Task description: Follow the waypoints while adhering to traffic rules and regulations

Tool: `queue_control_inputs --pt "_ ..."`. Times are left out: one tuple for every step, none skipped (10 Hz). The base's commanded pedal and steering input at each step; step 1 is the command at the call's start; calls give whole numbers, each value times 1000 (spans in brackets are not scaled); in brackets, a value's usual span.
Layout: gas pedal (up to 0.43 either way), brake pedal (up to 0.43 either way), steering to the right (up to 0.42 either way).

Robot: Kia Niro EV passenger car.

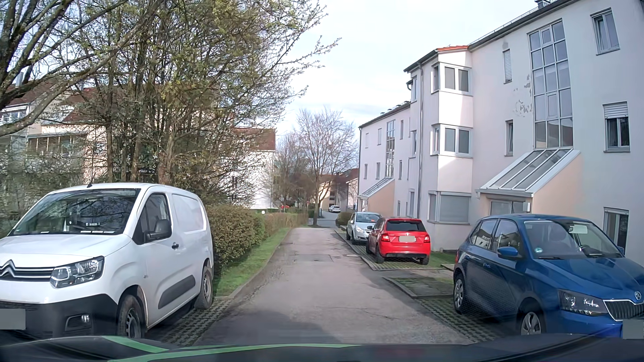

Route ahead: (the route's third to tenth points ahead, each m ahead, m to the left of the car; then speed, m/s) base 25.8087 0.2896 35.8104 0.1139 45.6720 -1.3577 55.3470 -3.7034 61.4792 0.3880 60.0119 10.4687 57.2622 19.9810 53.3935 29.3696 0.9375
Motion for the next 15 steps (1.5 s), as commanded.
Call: queue_control_inputs --pt "0 12 0" --pt "0 12 0" --pt "0 18 0" --pt "0 12 0" --pt "0 18 0" --pt "0 18 0" --pt "0 18 -2" --pt "0 18 -6" --pt "0 12 -10" --pt "0 12 -11" --pt "0 18 -11" --pt "0 18 -11" --pt "0 18 -11" --pt "0 24 -13" --pt "0 30 -14"
